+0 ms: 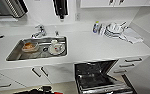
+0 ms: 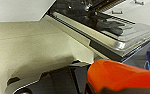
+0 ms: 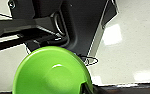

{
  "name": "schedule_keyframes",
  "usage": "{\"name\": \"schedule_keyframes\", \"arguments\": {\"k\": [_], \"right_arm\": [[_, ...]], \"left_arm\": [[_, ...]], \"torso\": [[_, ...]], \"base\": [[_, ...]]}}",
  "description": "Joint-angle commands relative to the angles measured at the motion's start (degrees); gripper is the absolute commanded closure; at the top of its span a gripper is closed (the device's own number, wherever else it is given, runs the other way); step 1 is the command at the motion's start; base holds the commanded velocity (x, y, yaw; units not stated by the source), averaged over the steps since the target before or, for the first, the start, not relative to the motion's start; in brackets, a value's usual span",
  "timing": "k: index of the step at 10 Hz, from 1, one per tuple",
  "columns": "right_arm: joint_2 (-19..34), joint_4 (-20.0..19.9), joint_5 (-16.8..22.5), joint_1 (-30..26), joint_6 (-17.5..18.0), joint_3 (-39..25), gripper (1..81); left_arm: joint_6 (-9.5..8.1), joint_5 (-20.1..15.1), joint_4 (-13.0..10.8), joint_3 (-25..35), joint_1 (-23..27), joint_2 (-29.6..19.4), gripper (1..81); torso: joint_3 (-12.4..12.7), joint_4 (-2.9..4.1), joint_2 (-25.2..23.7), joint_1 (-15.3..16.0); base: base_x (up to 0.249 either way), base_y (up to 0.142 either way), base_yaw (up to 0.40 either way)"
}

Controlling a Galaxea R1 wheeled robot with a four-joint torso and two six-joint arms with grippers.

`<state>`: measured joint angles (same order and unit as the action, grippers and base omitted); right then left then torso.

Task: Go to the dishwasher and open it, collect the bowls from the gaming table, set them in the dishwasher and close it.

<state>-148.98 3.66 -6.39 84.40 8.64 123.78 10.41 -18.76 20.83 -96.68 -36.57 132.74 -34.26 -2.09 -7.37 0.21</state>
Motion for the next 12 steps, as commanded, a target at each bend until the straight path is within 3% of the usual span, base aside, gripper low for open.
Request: {"name": "schedule_keyframes", "arguments": {"k": [1, 7, 9, 12], "right_arm": [[1.03, 0.21, 4.19, -0.14, 0.06, -0.92, 81.1], [0.59, 0.03, 4.28, -1.11, 0.15, -1.01, 81.1], [0.5, 0.03, 4.28, -1.11, 0.15, -1.19, 81.1], [-0.29, 0.12, 4.37, -1.63, 0.06, -1.27, 81.1]], "left_arm": [[-1.62, -8.99, 2.28, -1.65, 11.81, 4.09, 81.1], [-2.41, -10.24, 2.37, -7.12, 20.25, 16.24, 81.1], [-4.96, -10.24, 2.02, -7.73, 23.25, 20.55, 81.1], [-5.31, -10.24, 2.02, -11.21, 23.78, 27.8, 81.1]], "torso": [[0.0, 0.0, 0.0, 0.0], [-0.07, 0.0, 0.05, 0.06], [-0.09, 0.0, 0.06, 0.06], [-0.11, 0.0, 0.06, 0.09]], "base": [[0.0, 0.0, 0.0], [0.0, 0.0, 0.0], [0.0, 0.0, 0.0], [0.0, 0.0, 0.0]]}}
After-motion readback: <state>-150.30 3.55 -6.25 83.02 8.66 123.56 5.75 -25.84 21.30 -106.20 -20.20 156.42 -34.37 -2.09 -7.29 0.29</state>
